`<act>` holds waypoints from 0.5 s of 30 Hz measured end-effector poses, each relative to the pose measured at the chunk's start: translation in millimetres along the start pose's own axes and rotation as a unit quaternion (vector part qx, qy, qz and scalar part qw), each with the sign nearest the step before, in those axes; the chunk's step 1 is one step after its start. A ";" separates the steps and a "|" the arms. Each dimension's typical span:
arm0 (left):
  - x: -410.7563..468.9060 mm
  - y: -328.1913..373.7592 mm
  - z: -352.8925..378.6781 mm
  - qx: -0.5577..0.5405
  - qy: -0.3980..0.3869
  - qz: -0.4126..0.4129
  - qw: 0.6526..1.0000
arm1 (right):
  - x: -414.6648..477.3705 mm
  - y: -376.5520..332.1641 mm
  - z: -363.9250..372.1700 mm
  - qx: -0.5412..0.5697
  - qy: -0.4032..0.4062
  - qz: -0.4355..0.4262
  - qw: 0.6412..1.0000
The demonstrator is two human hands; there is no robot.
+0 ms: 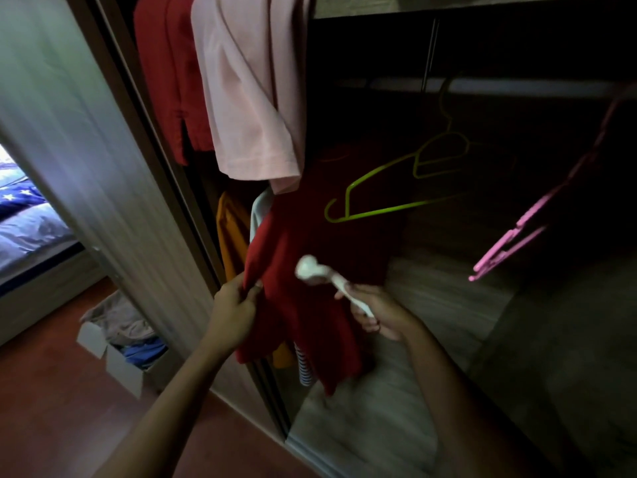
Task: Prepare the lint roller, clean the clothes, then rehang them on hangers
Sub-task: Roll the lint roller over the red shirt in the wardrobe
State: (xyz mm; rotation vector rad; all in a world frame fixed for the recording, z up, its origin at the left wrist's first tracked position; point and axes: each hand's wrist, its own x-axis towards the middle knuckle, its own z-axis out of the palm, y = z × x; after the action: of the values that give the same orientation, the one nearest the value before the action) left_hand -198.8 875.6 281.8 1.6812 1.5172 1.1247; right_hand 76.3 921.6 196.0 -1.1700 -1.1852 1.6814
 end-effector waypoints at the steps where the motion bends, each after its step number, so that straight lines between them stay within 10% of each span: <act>1: -1.0 0.1 0.4 0.000 0.005 0.005 1.000 | -5.1 3.3 2.7 -0.030 -0.035 0.015 0.999; 6: -6.9 6.2 -1.2 0.028 0.003 0.019 0.999 | -4.9 -9.7 -0.2 -0.082 -0.047 0.035 0.995; 15: -13.7 11.3 -2.9 0.025 -0.005 0.000 1.000 | 42.9 -41.3 -44.5 0.192 0.249 -0.056 0.948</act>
State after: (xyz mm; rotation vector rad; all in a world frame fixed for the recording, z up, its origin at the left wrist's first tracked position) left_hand -195.8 859.9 290.3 1.7176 1.5503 1.0867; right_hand 109.0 984.7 218.0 -1.1585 -0.5683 1.3389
